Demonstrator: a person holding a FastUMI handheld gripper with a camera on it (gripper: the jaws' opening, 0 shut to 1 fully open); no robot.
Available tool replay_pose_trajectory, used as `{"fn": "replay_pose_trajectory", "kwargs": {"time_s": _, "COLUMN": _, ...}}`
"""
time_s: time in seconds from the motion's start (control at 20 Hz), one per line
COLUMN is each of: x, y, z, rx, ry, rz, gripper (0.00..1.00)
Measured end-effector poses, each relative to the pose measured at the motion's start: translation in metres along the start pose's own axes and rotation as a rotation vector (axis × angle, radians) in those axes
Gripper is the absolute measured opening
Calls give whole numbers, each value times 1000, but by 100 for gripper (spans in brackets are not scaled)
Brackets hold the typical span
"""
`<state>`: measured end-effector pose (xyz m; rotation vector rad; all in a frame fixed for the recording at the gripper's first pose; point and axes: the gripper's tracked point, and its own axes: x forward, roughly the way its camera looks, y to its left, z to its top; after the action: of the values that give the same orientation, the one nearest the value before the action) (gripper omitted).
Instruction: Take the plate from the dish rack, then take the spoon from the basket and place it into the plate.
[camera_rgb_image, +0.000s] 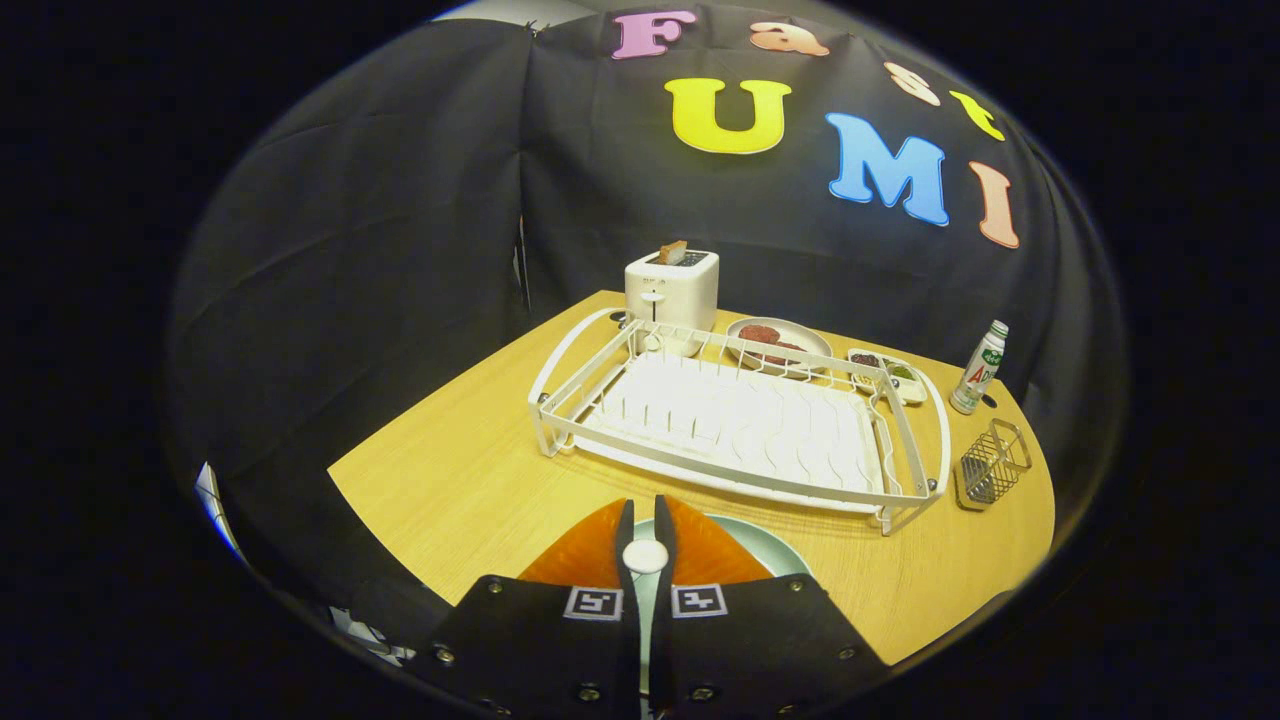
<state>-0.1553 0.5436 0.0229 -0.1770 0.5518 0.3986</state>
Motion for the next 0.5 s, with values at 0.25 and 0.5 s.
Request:
{"fn": "replay_pose_trajectory", "kwargs": {"time_s": 0.25, "x": 1, "y": -4, "z": 2, "rx": -4, "ry": 0, "rz": -10, "gripper": 10}}
{"fn": "replay_pose_trajectory", "kwargs": {"time_s": 0.5, "x": -4, "y": -11, "z": 10, "rx": -25, "ry": -20, "rz": -17, "gripper": 19}}
